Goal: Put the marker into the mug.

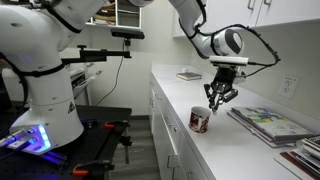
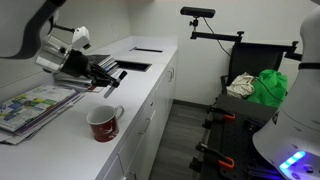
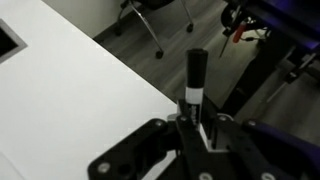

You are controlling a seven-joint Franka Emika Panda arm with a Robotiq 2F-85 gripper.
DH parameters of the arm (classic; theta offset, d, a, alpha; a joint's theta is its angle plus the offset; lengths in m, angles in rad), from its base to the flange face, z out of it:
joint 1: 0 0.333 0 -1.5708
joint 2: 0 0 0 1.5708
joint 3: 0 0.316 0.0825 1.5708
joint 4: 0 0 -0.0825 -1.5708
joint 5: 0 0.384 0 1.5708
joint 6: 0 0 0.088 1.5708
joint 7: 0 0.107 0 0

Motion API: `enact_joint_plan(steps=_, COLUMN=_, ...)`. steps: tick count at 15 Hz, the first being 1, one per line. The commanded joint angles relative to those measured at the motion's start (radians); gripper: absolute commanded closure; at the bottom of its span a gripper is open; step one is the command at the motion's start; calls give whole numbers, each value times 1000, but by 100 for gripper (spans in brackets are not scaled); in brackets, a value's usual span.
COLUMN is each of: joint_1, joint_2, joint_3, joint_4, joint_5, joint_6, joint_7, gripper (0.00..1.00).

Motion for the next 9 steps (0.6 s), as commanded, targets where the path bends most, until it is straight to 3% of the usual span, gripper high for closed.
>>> enact_joint_plan(steps=1, joint_1=12, joint_2=12, joint_3=19, joint_4=43, joint_5=-25, joint_6=-67, joint_7=-26, gripper=95)
enact_joint_plan(steps=9, joint_1=0, joint_2=29, joint_3=79, joint_4=73, joint_5=57, joint_6=-151, joint_7=-87, gripper=95)
